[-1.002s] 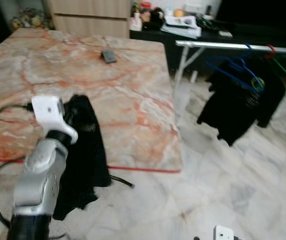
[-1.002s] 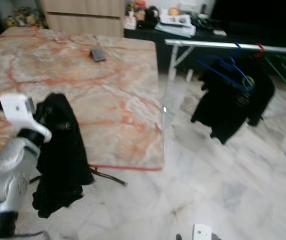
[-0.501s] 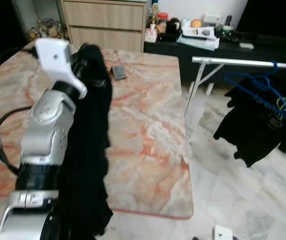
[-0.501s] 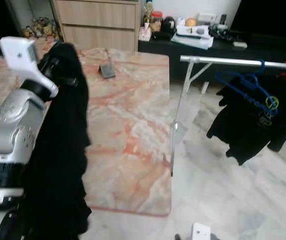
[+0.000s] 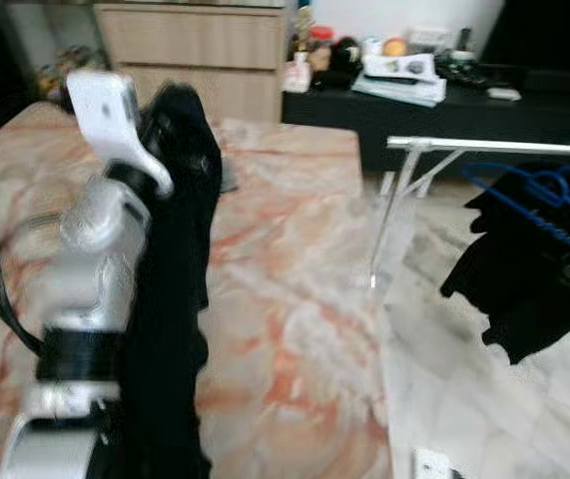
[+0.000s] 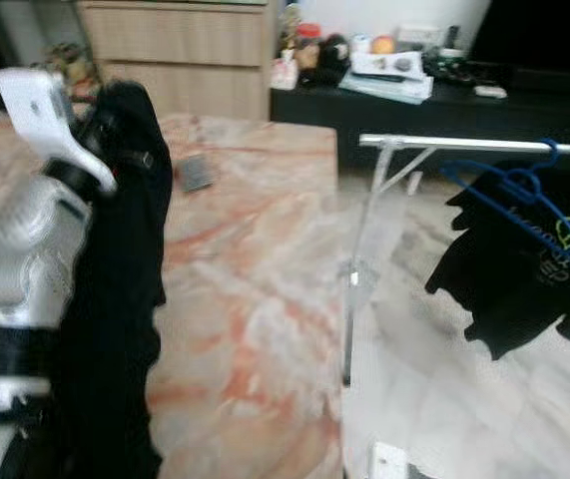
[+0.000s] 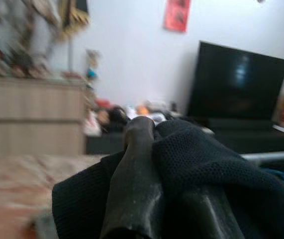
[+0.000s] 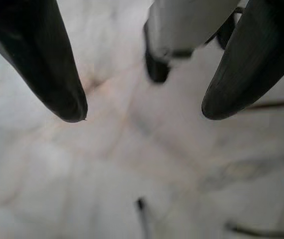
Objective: Hang hanger
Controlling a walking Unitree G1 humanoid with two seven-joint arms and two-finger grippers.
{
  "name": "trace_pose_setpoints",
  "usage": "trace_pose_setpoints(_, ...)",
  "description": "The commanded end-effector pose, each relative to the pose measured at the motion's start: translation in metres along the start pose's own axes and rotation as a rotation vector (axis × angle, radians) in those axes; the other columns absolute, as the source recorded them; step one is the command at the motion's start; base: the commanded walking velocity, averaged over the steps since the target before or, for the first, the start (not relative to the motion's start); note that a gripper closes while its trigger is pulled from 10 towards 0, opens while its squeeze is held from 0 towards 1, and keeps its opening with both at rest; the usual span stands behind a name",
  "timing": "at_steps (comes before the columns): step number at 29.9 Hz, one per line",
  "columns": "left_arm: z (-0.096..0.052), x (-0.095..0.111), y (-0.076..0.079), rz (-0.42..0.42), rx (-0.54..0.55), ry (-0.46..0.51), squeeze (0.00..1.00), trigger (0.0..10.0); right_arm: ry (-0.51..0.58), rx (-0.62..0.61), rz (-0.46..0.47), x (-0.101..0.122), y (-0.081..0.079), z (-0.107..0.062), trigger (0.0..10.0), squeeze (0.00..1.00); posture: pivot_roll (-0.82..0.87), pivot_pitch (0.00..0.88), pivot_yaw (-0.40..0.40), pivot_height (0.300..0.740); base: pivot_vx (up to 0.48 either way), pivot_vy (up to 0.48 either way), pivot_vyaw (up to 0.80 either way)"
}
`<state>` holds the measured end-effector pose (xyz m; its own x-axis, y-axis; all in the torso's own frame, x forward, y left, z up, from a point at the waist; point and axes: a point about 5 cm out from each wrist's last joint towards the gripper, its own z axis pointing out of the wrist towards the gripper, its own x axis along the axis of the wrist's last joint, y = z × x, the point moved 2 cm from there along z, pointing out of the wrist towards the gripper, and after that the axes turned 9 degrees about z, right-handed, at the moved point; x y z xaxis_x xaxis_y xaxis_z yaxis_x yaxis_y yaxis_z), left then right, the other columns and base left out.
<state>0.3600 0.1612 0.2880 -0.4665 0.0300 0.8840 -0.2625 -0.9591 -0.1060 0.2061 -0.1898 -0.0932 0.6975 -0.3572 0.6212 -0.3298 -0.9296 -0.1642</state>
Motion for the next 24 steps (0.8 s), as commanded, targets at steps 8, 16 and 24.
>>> trace_pose_setpoints(8, -0.055, -0.035, 0.009, -0.062, -0.004, -0.164, 0.0, 10.0, -0.04, 0.003, 0.001, -0.014, -0.003, -0.002, 10.0, 0.0, 0.05, 0.12, -0.02, 0.74, 0.0, 0.0, 0.0)
trace_pose_setpoints(16, -0.104, -0.066, 0.019, -0.059, -0.05, -0.353, 0.0, 10.0, -0.044, 0.002, -0.002, -0.015, -0.002, -0.003, 10.0, 0.0, 0.05, 0.116, -0.015, 0.74, 0.0, 0.0, 0.0)
trace_pose_setpoints(24, -0.133, -0.086, 0.029, 0.012, -0.106, -0.484, 0.0, 10.0, -0.043, 0.002, -0.005, -0.014, -0.002, -0.002, 10.0, 0.0, 0.05, 0.119, -0.015, 0.74, 0.0, 0.0, 0.0)
